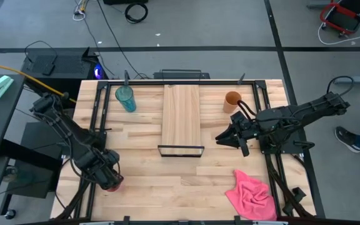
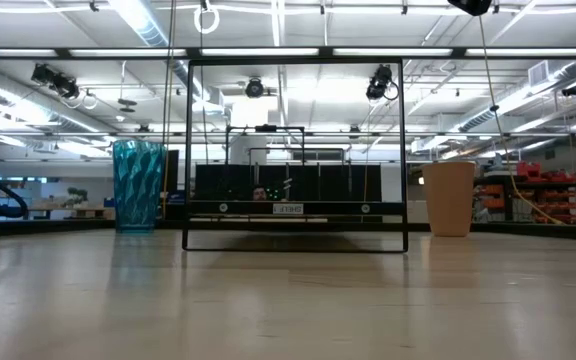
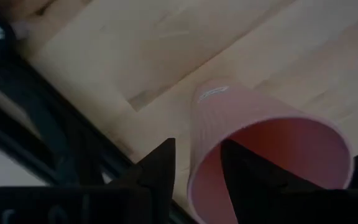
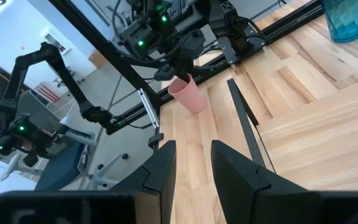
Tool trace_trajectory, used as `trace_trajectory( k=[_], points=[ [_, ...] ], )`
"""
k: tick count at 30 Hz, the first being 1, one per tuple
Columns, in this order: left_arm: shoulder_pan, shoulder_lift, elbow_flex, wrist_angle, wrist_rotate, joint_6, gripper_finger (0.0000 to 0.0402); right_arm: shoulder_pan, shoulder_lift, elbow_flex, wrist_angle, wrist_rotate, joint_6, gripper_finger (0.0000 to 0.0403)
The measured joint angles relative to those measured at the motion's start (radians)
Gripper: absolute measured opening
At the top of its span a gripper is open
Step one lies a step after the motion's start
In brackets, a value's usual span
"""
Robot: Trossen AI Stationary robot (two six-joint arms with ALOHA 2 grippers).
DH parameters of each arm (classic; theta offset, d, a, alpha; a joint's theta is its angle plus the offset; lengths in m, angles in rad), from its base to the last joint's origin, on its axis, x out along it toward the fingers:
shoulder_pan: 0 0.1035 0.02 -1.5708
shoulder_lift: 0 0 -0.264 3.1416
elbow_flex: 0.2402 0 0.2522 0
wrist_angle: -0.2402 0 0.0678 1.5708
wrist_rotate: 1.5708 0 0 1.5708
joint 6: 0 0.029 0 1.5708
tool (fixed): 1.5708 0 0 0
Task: Stack small to large cups/mugs on shelf
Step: Put the pink cup on the shelf
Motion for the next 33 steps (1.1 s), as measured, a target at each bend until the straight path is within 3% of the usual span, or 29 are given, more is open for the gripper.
trace_trajectory(
  k=[9, 18, 25, 33],
  points=[
    [0.0, -0.002, -0.039, 0.01, 0.018, -0.044, 0.0108, 0.0, 0.0, 0.0, 0.0, 0.0, 0.004, 0.0109],
    [0.003, -0.004, -0.036, 0.022, 0.018, -0.047, 0.0012, 0.0, 0.0, 0.0, 0.0, 0.0, 0.003, 0.0109],
    [0.009, -0.002, -0.007, 0.039, 0.019, -0.047, 0.001, 0.0, 0.0, 0.0, 0.0, 0.0, -0.002, 0.0109],
    [0.11, -0.002, 0.17, -0.041, -0.012, 0.062, 0.0008, 0.0, 0.0, 0.0, -0.001, 0.0, -0.02, 0.0109]
  ],
)
